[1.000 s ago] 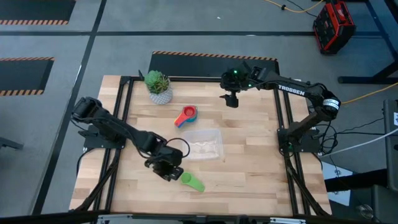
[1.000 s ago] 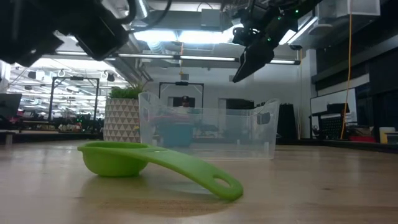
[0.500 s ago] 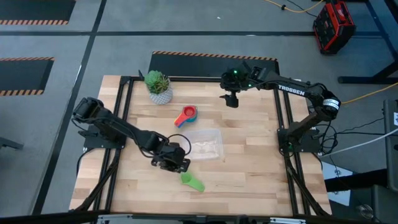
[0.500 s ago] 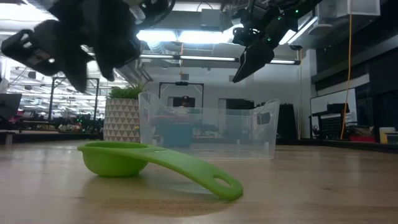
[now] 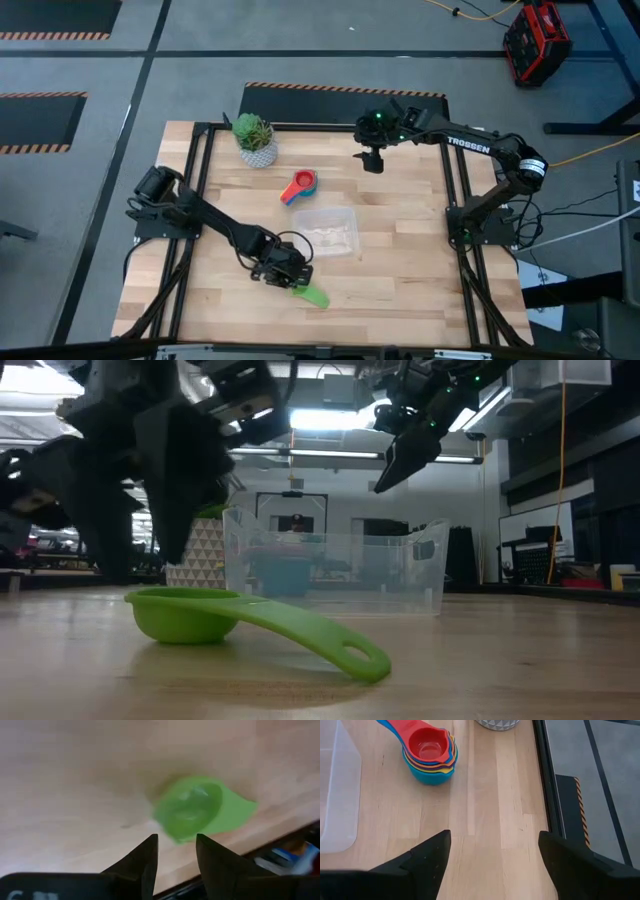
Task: Nest measuring cups in basket
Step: Stack the green measuring cup on top of the red measuring cup
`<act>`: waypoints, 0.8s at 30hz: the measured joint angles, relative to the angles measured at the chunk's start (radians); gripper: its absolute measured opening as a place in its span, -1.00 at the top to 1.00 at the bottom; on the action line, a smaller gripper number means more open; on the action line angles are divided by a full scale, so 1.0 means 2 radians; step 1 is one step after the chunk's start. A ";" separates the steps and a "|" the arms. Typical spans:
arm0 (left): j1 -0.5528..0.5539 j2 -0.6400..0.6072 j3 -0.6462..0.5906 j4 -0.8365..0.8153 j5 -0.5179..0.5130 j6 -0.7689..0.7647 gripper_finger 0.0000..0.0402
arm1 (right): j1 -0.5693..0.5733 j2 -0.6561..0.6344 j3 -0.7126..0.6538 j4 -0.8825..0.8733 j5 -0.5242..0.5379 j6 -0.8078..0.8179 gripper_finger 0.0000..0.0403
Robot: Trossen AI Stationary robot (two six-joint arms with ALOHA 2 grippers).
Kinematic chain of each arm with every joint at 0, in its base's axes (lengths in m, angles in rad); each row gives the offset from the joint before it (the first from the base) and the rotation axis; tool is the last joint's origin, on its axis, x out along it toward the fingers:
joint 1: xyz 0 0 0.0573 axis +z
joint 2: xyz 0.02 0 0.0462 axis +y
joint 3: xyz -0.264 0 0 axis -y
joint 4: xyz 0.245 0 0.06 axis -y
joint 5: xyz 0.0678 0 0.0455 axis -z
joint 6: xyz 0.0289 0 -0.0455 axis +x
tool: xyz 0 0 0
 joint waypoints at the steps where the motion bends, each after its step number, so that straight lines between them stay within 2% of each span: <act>1: -0.002 0.004 0.001 0.006 0.000 -0.005 0.37 | 0.000 0.000 0.000 0.000 0.000 0.000 -0.51; 7: -0.004 0.019 0.001 0.013 -0.005 -0.011 0.37 | 0.000 0.000 0.000 0.000 0.000 0.000 -0.51; 12: -0.004 0.019 0.001 0.004 -0.031 -0.015 0.37 | 0.000 0.000 0.000 -0.001 0.000 0.000 -0.51; 24: -0.004 0.019 0.001 -0.012 -0.029 -0.038 0.37 | 0.000 0.000 0.000 -0.001 0.000 0.000 -0.51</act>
